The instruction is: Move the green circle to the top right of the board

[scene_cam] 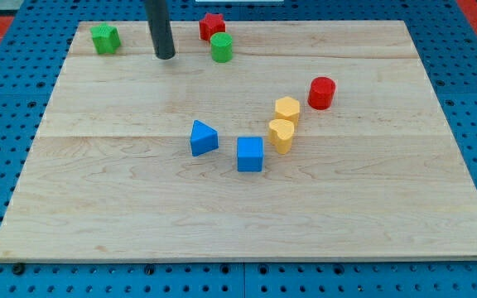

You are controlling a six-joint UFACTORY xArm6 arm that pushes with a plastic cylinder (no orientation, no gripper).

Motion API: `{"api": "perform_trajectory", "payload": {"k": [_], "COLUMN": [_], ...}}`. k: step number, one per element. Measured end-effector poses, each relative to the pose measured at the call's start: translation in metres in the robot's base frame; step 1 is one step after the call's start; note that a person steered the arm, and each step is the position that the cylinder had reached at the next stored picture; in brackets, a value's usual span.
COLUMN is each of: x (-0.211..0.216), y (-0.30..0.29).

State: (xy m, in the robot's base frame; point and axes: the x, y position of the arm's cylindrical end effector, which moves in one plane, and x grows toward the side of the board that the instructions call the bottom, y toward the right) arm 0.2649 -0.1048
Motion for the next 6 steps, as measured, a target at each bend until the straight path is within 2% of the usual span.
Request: {"api": "perform_trajectory", "payload": {"k": [2,4,6], "x": [-0.009,-0.019,-0.016], "y": [0.159,0.266,0.244]}}
